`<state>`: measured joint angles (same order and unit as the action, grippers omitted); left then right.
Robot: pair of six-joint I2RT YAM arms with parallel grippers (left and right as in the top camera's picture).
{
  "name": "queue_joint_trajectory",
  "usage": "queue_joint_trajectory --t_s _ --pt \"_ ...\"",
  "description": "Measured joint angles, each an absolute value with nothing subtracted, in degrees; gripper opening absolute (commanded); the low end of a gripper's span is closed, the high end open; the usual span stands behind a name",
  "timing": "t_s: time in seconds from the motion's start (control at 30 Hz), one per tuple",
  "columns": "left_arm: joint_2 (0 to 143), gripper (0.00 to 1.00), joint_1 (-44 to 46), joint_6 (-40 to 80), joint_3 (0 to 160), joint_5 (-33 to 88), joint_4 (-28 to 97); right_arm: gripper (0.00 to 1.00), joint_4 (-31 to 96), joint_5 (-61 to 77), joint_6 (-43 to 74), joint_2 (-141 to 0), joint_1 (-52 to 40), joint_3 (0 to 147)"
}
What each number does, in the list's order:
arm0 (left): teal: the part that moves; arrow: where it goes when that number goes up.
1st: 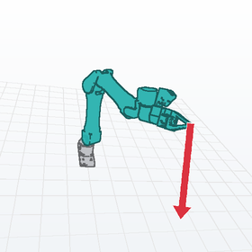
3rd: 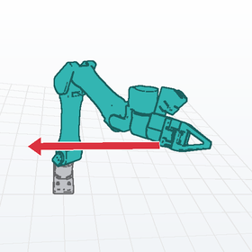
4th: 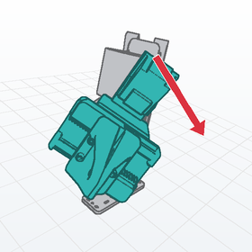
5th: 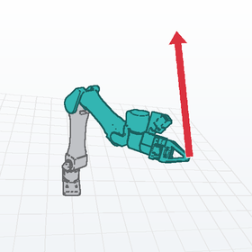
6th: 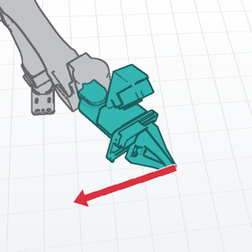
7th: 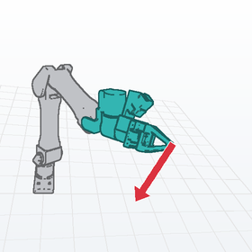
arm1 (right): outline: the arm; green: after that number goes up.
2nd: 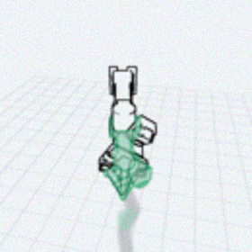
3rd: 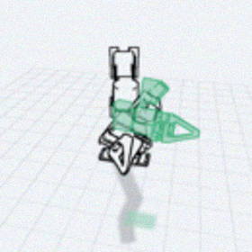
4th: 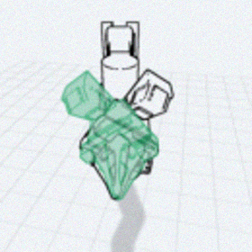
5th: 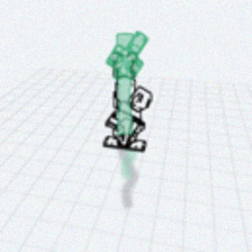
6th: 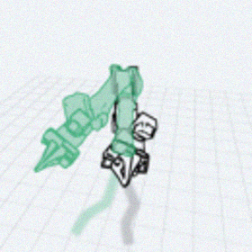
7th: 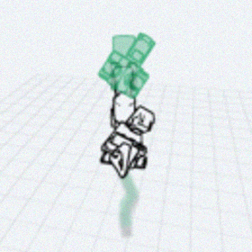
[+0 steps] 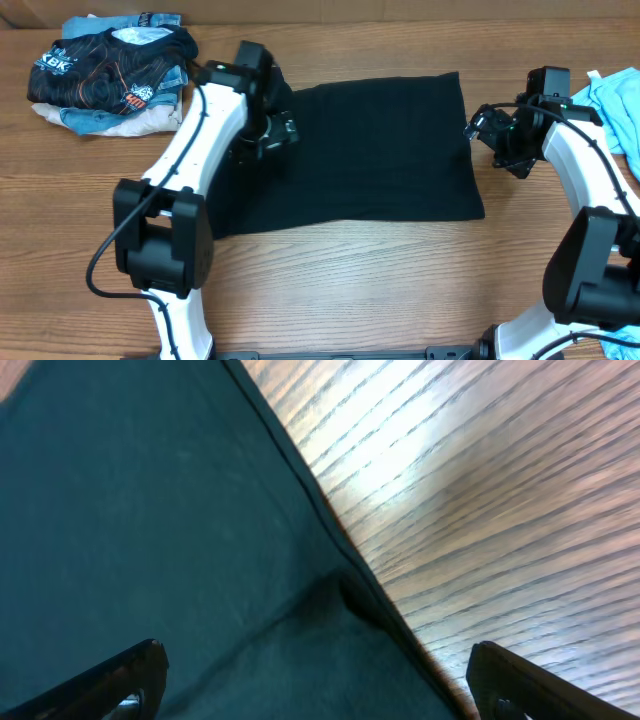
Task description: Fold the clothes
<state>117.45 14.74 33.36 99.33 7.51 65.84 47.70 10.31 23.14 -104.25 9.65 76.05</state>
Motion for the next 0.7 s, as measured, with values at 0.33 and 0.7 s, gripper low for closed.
queue_joint_trajectory --t_s 0.33,0.7 --pt "117.47 0.77 16.10 37.69 99.31 7.09 64.18 1.00 48.80 11.75 23.05 -108.31 9.61 76.05" --pt "124.11 0.74 16.10 38.87 99.07 5.56 63.07 0.96 48.93 12.23 22.85 -110.06 9.61 76.05"
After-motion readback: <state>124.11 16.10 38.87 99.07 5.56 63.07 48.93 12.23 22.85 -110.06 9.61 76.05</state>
